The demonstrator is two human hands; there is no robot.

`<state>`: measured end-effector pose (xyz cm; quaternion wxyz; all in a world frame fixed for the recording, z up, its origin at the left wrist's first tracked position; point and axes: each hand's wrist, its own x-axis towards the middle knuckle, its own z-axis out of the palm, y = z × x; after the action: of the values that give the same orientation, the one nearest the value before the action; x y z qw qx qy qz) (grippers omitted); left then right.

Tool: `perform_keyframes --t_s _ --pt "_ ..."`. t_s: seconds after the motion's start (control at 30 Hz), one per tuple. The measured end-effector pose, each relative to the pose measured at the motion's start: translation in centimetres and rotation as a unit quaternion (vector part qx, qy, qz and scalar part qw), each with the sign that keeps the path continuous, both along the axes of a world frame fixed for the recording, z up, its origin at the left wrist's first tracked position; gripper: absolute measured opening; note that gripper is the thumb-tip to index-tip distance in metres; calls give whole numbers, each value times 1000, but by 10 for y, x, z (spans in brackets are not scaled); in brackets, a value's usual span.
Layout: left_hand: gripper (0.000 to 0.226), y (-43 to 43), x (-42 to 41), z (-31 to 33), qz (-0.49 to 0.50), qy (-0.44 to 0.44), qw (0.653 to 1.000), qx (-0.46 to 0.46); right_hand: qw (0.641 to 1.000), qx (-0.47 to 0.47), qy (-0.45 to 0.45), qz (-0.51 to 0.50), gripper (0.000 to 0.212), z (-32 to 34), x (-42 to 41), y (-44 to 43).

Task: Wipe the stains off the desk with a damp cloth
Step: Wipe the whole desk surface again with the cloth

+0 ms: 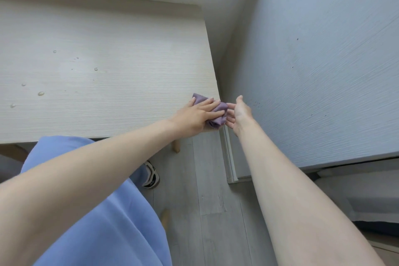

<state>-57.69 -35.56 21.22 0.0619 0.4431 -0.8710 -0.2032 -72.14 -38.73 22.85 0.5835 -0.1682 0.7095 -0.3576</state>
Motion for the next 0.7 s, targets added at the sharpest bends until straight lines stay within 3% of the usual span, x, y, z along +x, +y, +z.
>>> perform_keyframes --t_s 0.07,0.23,0.4,0.53,0.6,0.7 --pt "51 -12 10 -3 12 23 1000 -5 1000 2 -5 6 59 0 1 0" --pt "58 -40 -12 9 107 -11 992 68 1000 -2 -9 6 58 4 1 2" --pt "53 -21 14 3 -4 15 998 55 1000 9 -12 4 58 -1 1 3" --pt "63 -52 3 -2 98 6 993 71 1000 15 1 10 57 -3 2 4" --pt "54 -41 -13 -3 121 26 991 41 1000 12 -6 0 57 -3 1 4" --pt "39 -5 -11 -14 -8 46 997 -64 1000 16 -1 -19 58 -3 -2 2"
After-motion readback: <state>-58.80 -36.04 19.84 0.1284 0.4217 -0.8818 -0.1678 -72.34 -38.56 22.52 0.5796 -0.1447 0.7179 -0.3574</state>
